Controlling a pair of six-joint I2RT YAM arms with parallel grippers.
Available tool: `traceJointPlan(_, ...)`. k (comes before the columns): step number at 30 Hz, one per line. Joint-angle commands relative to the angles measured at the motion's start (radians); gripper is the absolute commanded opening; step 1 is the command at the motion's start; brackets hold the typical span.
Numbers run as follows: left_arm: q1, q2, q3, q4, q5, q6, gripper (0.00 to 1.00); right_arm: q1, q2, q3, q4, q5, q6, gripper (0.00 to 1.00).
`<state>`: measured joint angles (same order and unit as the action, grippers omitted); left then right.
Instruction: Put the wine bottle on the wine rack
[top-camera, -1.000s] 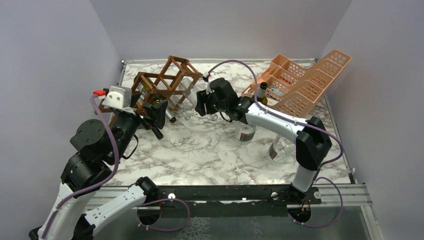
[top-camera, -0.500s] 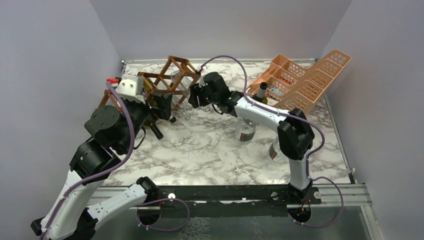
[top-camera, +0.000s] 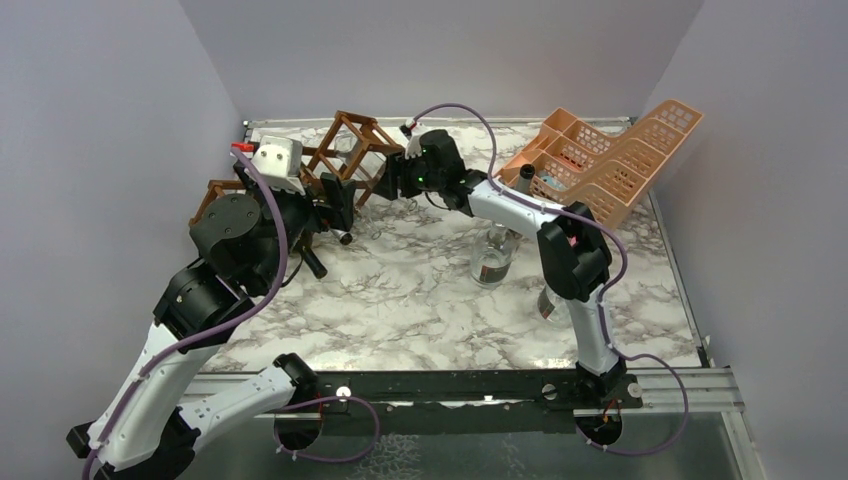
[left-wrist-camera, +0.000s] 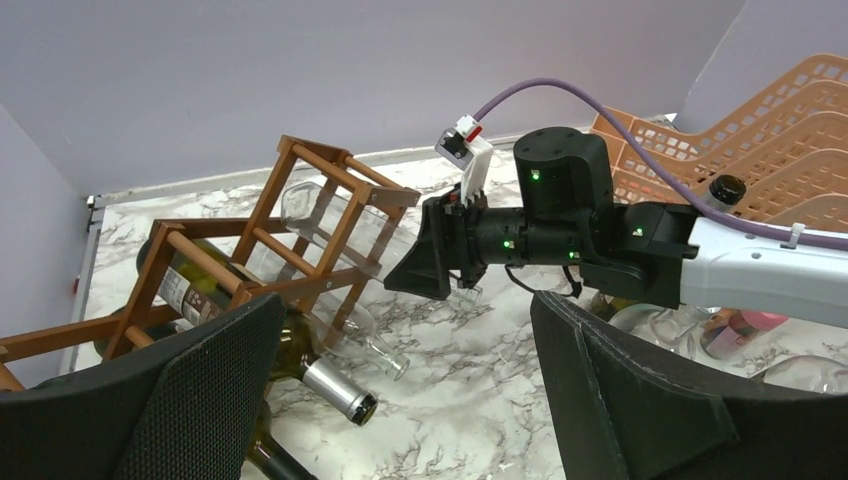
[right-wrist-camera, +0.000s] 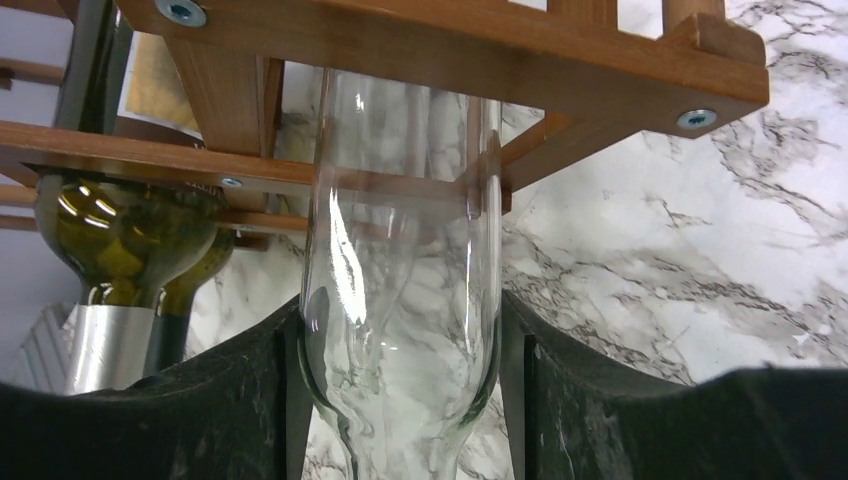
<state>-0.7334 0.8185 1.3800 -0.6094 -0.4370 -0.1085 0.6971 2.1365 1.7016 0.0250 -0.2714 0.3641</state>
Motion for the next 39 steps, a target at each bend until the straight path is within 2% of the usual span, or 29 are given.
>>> traceJointPlan(1, -0.003, -0.007, 0.036, 0.008, 0.000, -0.019, 0.99, 0.006, 0.023, 0.062, 0.152, -0.074, 0.083, 0.09)
traceJointPlan(15, -0.003, -0.001, 0.031, 0.010, -0.013, 0.007, 0.99, 0.005, 0.073, 0.093, 0.228, -0.023, 0.108, 0.20)
traceJointPlan(17, -0.003, 0.001, 0.030, 0.009, -0.014, 0.009, 0.99, 0.005, 0.083, 0.105, 0.224, -0.023, 0.106, 0.25)
traceJointPlan(21, -0.003, 0.005, 0.028, 0.008, -0.011, 0.009, 0.99, 0.005, 0.108, 0.133, 0.216, -0.007, 0.099, 0.44)
traceJointPlan(25, -0.003, 0.008, 0.025, 0.010, -0.011, 0.009, 0.99, 0.005, 0.134, 0.164, 0.203, 0.004, 0.091, 0.53)
traceJointPlan(32, -0.003, 0.004, 0.024, 0.009, -0.010, 0.010, 0.99, 0.005, 0.136, 0.172, 0.189, 0.048, 0.064, 0.77)
traceJointPlan(39, -0.003, 0.003, 0.025, 0.010, -0.011, 0.016, 0.99, 0.006, 0.109, 0.174, 0.157, 0.061, 0.025, 0.91)
